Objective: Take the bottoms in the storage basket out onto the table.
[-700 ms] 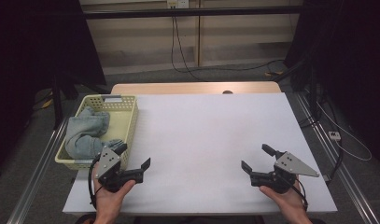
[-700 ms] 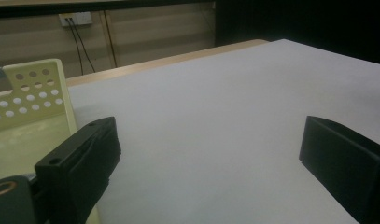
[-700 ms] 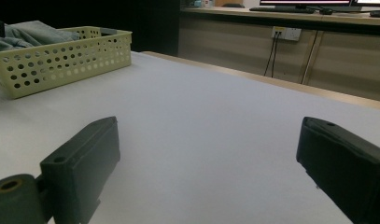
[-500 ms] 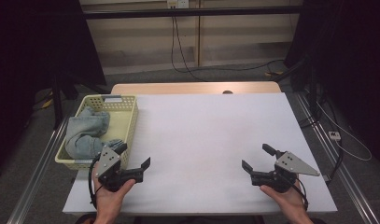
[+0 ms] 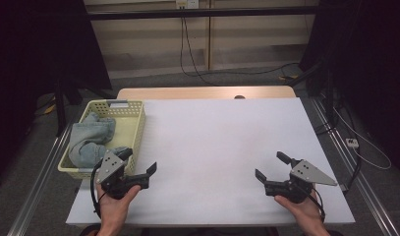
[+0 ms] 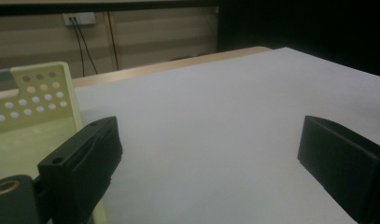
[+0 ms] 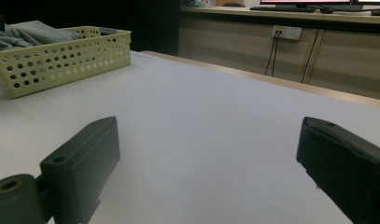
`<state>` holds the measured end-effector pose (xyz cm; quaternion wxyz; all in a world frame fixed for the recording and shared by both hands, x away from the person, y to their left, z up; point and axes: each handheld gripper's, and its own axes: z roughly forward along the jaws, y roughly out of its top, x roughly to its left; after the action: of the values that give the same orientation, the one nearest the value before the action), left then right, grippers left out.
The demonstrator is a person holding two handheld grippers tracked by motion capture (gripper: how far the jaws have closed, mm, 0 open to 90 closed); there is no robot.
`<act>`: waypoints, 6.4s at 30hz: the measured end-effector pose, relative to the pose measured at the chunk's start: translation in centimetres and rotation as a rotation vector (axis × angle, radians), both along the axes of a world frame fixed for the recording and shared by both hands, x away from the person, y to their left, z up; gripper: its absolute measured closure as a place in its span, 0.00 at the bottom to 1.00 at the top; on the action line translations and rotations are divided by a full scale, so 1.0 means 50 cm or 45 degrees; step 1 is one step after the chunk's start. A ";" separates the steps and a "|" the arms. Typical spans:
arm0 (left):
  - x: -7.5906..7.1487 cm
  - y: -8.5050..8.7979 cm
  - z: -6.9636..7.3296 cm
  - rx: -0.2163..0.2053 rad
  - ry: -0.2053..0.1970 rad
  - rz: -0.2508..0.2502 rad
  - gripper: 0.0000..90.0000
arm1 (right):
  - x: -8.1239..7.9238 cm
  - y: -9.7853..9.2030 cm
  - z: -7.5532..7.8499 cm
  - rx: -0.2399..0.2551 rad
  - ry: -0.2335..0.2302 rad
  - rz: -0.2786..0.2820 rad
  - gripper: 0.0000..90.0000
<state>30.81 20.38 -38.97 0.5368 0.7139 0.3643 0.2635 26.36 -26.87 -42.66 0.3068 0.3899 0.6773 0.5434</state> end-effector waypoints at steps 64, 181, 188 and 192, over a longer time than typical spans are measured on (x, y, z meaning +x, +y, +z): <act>0.013 0.173 0.113 0.033 0.153 0.207 0.06 | 0.001 0.007 -0.001 -0.006 0.016 0.000 0.06; 0.163 0.244 0.058 0.291 0.558 0.317 0.76 | 0.004 0.011 -0.005 -0.016 0.041 0.020 0.07; 0.153 0.255 0.069 0.243 0.482 0.288 0.76 | 0.005 0.012 -0.005 -0.018 0.041 0.021 0.07; 0.147 0.255 0.077 0.209 0.424 0.289 0.77 | 0.005 0.011 -0.005 -0.016 0.042 0.021 0.07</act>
<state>38.17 33.14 -35.13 0.3763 0.7432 0.5035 0.2295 26.62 -26.33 -42.92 0.2934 0.3915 0.6887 0.5351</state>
